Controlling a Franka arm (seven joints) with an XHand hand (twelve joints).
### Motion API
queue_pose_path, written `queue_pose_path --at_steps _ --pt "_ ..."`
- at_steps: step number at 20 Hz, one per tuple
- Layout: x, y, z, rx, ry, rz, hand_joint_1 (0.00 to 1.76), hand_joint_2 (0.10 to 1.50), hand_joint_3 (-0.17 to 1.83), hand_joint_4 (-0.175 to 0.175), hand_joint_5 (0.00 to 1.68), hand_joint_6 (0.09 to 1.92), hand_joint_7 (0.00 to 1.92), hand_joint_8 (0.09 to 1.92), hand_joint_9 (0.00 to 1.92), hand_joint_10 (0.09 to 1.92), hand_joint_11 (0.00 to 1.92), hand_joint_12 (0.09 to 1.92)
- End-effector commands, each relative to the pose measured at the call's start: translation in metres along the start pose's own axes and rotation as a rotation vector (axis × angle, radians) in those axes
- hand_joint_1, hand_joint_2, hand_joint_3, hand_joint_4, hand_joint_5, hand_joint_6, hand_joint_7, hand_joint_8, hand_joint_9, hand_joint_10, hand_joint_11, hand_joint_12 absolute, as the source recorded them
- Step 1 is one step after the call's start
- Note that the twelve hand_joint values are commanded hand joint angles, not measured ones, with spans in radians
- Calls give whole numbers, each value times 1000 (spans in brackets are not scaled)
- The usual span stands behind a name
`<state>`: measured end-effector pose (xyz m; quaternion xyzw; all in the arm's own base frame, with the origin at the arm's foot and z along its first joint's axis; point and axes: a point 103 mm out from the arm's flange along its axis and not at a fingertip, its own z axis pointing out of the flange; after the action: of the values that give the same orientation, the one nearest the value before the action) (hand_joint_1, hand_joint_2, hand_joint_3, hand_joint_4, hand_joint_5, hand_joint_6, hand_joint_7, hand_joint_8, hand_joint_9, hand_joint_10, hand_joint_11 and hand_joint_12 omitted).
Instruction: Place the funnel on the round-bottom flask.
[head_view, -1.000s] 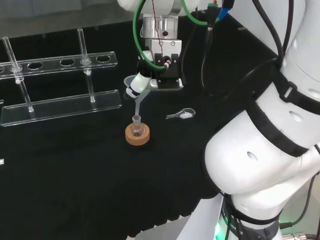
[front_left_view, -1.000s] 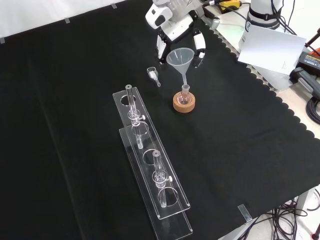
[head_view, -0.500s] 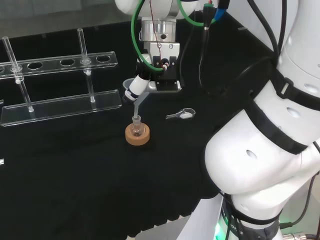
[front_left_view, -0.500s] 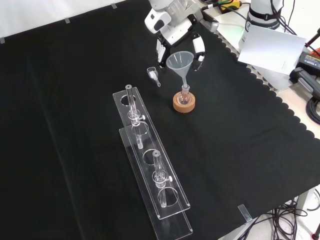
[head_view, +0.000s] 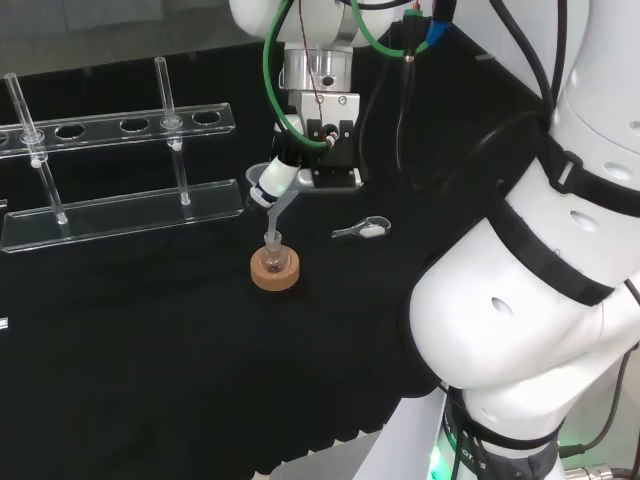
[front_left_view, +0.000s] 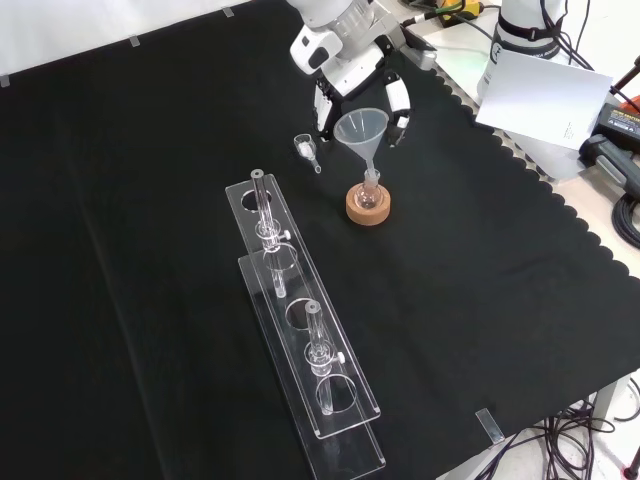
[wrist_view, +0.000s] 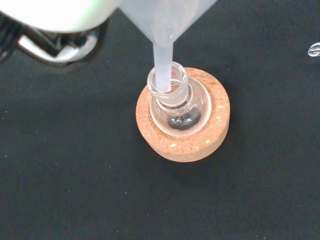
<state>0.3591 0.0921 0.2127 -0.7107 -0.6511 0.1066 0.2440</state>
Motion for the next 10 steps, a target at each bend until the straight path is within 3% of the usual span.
queue_pose_path --at_steps 1,10 --pt "0 1 4 -5 -3 -2 1069 529 919 -148 599 740 993 724 1219 236 818 1047" --pt "11 17 27 -20 -30 -6 1070 528 922 -149 599 741 991 725 1218 237 814 1048"
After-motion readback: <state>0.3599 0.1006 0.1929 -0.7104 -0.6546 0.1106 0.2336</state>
